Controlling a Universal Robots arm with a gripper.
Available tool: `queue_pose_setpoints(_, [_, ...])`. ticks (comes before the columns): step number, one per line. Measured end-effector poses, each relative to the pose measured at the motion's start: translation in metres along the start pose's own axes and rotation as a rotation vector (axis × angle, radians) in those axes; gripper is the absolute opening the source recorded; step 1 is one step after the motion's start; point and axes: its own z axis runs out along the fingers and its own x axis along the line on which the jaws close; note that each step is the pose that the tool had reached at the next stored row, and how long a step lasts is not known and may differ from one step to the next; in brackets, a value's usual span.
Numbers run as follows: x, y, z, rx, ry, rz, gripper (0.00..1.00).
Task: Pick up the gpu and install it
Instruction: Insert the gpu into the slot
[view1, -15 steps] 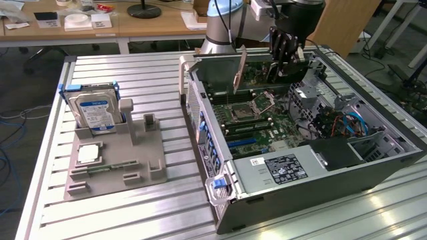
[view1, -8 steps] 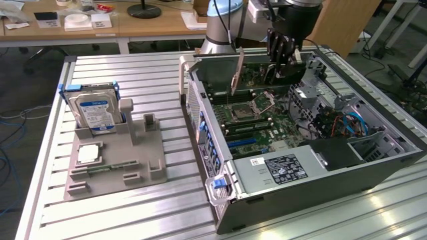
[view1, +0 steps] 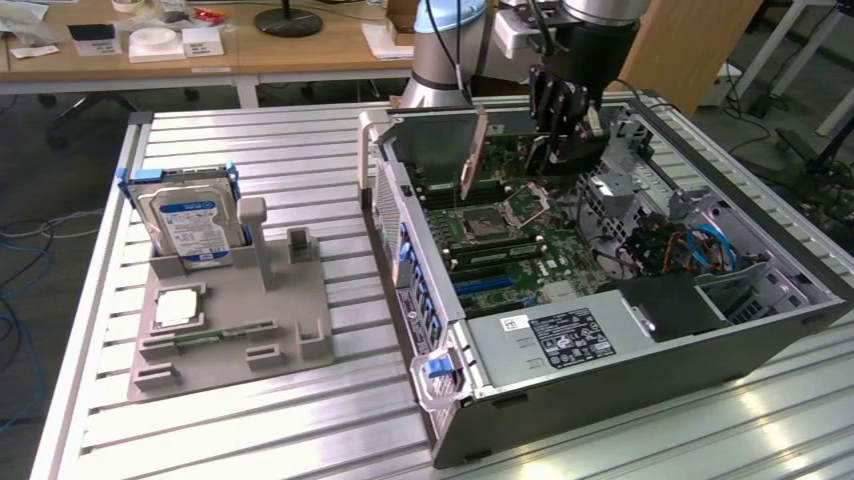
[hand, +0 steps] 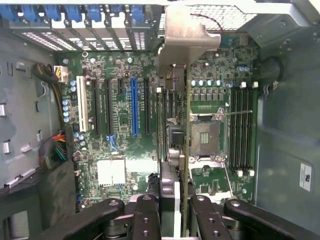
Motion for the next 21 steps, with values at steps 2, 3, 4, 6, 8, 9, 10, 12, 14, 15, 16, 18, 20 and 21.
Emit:
queue_pose_setpoints(2, [0.0,0.0001,0.0013,-0.0003,-0.0002,-0.003,0.28])
queue_pose_setpoints(3, [0.001,0.0,0.0019,-0.0004,-0.0002,-0.003,0.28])
queue_pose_setpoints(4, [0.001,0.0,0.0023,-0.0006,0.0,-0.003,0.28])
queue_pose_setpoints(6, [0.004,0.0008,0.0069,-0.0012,-0.0002,-0.003,0.28])
queue_pose_setpoints(8, [0.004,0.0014,0.0121,-0.002,-0.0057,-0.014,0.28])
queue_pose_setpoints(9, [0.004,0.0014,0.0129,-0.0021,-0.0069,-0.016,0.28])
queue_pose_setpoints(10, [0.004,0.0014,0.0138,-0.0022,-0.0078,-0.017,0.28])
queue_pose_setpoints(12, [0.004,0.0015,0.016,-0.0024,-0.008,-0.02,0.28])
queue_pose_setpoints(14, [0.004,0.002,0.0181,-0.0025,-0.008,-0.021,0.28])
queue_pose_setpoints(15, [0.004,0.0025,0.0188,-0.0025,-0.008,-0.021,0.28])
queue_pose_setpoints(16, [0.004,0.0033,0.0196,-0.0025,-0.008,-0.021,0.28])
queue_pose_setpoints(18, [0.005,0.0045,0.0216,-0.0025,-0.0079,-0.021,0.28])
queue_pose_setpoints(20, [0.005,0.0047,0.0238,-0.003,-0.0079,-0.021,0.28])
queue_pose_setpoints(21, [0.006,0.0048,0.0242,-0.0033,-0.0077,-0.021,0.28])
